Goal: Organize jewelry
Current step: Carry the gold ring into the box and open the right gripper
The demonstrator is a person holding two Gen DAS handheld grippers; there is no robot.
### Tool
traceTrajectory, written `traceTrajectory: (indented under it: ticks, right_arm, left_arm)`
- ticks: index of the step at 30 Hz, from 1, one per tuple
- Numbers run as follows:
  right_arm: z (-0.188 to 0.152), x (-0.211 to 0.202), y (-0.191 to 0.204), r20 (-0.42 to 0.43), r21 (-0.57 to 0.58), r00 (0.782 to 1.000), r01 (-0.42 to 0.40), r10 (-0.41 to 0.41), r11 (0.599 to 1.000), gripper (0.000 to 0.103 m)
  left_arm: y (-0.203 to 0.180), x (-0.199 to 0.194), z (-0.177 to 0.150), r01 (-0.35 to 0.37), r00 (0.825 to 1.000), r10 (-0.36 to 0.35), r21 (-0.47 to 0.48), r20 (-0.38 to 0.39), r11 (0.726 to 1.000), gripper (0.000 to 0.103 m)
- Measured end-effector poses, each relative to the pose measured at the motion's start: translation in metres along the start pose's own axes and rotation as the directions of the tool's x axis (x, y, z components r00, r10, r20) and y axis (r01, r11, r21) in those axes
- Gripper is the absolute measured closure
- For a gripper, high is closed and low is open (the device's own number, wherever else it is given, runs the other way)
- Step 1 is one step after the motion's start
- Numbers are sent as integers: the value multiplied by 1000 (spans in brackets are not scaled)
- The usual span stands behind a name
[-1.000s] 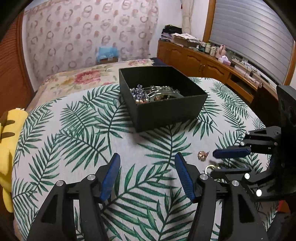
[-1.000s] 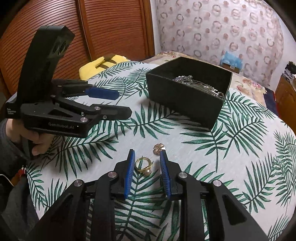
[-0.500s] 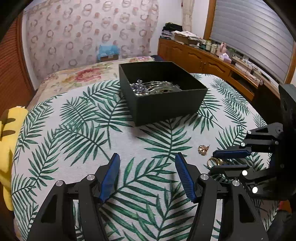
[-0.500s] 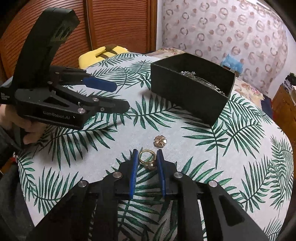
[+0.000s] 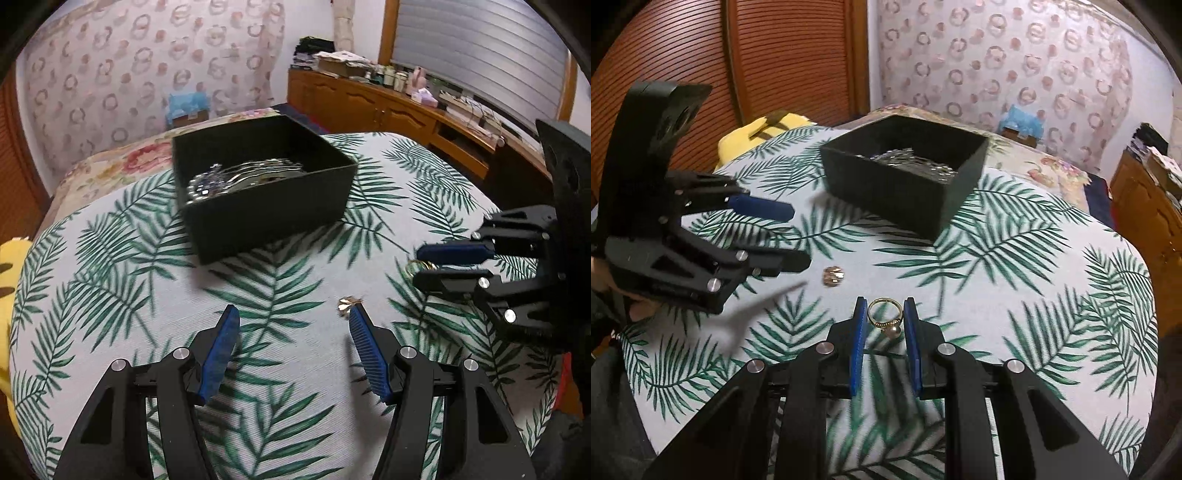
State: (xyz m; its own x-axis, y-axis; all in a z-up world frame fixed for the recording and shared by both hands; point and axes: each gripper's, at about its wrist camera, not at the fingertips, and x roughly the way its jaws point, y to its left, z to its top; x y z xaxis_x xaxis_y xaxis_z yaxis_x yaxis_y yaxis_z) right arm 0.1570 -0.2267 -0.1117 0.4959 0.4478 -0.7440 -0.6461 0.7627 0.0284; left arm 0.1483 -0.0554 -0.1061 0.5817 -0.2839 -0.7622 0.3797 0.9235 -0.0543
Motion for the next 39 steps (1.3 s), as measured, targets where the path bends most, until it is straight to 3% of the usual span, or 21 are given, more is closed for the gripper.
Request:
traceTrajectory:
  ticks: [5,7,9,14,15,17,25,39]
  right_arm:
    - [-1,0,-9,9,17,1000,10,-11,1000,81]
    - [-1,1,-12,9,25,1000,14,-14,1000,81]
    - [-2,2,-14,9,30,1000,13,-13,999,81]
    - [-2,3,-17,12,35,1000,15,-15,999,81]
    - [-2,3,-17,12,38,1000,15,-15,999,81]
    - [-2,3,-17,12,39,1000,14,-15,999,81]
    - [11,2,-16,32,24,999,9,-10,1000,81]
    - [84,6,-21,123,-29,992,2,1,1000,81]
  left_arm:
    - [-17,6,5,9,1000,-9,39,-6,999,45]
    - [-22,9,6,16,1000,-16,52,-12,999,51]
    - [-25,14,6,15,1000,-14,61,-21,998,64]
    - [-31,18,5,9,1000,-7,75,-16,997,70]
    - [-31,18,5,11,1000,-10,76,-13,997,81]
    - [-31,17,4,6,1000,-6,79,-8,997,89]
    - [-21,10,10,12,1000,-13,39,19,999,89]
    - [11,-14,60,-55,990,53,9,134,998,89]
